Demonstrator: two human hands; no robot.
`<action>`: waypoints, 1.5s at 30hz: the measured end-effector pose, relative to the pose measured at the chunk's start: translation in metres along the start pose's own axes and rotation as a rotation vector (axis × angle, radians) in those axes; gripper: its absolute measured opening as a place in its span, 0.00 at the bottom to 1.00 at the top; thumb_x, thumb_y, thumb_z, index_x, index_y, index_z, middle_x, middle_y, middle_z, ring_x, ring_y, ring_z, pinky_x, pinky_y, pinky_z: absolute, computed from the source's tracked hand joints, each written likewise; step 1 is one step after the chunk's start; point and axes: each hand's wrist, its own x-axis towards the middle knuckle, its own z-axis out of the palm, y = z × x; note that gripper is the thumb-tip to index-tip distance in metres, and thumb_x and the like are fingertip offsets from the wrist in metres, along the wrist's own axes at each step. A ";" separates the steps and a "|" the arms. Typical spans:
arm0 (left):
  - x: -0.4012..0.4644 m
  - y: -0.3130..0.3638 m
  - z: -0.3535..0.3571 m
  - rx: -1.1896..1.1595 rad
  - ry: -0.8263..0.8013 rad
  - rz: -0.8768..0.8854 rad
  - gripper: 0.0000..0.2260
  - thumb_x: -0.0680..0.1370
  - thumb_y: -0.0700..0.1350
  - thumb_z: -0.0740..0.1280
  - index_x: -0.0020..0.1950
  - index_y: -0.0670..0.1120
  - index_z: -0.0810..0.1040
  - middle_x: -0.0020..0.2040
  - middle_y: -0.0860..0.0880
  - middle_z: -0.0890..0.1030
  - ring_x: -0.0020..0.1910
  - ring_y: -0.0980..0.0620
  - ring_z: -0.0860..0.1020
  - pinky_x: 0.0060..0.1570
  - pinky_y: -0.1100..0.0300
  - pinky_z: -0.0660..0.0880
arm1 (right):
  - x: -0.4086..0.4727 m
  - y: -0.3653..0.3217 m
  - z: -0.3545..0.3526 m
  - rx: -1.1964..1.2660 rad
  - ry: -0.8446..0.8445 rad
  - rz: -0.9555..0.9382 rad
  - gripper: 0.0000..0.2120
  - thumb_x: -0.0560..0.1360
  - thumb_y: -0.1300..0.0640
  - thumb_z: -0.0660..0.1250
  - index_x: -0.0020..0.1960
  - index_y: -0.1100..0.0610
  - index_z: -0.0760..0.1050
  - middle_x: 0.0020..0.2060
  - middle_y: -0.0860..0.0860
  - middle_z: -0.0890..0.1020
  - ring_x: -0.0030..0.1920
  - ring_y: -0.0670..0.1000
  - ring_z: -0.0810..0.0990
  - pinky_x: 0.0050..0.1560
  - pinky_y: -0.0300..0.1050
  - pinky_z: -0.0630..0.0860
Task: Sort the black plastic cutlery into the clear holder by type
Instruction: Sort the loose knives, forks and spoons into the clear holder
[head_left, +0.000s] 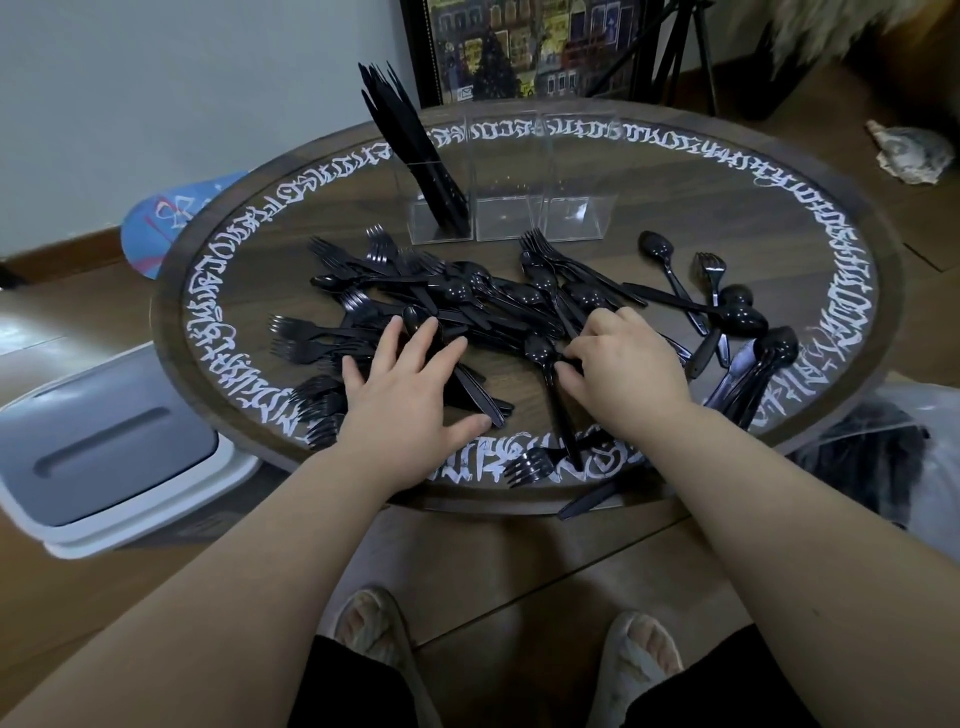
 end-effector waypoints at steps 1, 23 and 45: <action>-0.001 0.000 0.001 0.022 -0.007 0.007 0.37 0.74 0.68 0.60 0.78 0.58 0.50 0.79 0.53 0.44 0.77 0.48 0.37 0.70 0.33 0.45 | -0.001 0.001 0.000 0.003 0.004 -0.011 0.15 0.79 0.49 0.60 0.55 0.55 0.81 0.51 0.51 0.76 0.54 0.53 0.71 0.49 0.45 0.71; 0.003 -0.002 0.011 -0.036 0.232 0.167 0.20 0.73 0.49 0.72 0.66 0.54 0.76 0.72 0.45 0.68 0.76 0.43 0.56 0.68 0.33 0.59 | -0.008 0.020 -0.007 0.072 0.047 0.059 0.12 0.79 0.53 0.60 0.55 0.58 0.78 0.49 0.54 0.79 0.52 0.56 0.74 0.48 0.48 0.70; 0.015 0.022 0.006 -0.134 0.356 0.091 0.16 0.75 0.45 0.63 0.62 0.50 0.79 0.66 0.49 0.74 0.69 0.44 0.64 0.63 0.43 0.65 | -0.016 0.024 -0.024 1.056 0.007 0.430 0.11 0.77 0.63 0.65 0.57 0.60 0.80 0.38 0.52 0.84 0.37 0.47 0.81 0.45 0.44 0.80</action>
